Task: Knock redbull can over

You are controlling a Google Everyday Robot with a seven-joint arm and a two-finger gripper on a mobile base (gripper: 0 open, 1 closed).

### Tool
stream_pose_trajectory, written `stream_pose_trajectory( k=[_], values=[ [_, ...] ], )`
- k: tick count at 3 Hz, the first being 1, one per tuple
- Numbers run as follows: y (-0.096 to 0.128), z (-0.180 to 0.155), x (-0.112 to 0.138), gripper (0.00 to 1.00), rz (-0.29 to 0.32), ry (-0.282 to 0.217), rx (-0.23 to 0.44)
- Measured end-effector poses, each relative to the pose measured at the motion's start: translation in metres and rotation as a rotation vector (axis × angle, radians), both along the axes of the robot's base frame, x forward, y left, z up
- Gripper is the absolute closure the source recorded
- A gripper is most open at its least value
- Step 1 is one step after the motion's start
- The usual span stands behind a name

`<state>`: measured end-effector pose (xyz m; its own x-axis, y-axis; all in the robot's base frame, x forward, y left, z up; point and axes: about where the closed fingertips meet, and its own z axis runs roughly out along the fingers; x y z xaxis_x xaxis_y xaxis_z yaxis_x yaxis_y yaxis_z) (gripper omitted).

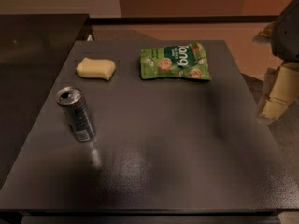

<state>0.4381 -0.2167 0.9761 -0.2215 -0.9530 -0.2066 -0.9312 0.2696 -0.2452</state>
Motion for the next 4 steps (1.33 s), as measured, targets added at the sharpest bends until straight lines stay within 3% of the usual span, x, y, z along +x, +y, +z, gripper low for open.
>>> stream_pose_trajectory(
  k=[1,2,3,4],
  values=[
    [0.000,0.000,0.000,0.00,0.000,0.000,0.000],
    [0.013,-0.002,0.000,0.00,0.045,-0.009,0.032],
    [0.055,-0.012,0.001,0.00,0.126,-0.015,0.124],
    [0.120,-0.025,0.002,0.00,0.222,-0.015,0.258]
  ],
)
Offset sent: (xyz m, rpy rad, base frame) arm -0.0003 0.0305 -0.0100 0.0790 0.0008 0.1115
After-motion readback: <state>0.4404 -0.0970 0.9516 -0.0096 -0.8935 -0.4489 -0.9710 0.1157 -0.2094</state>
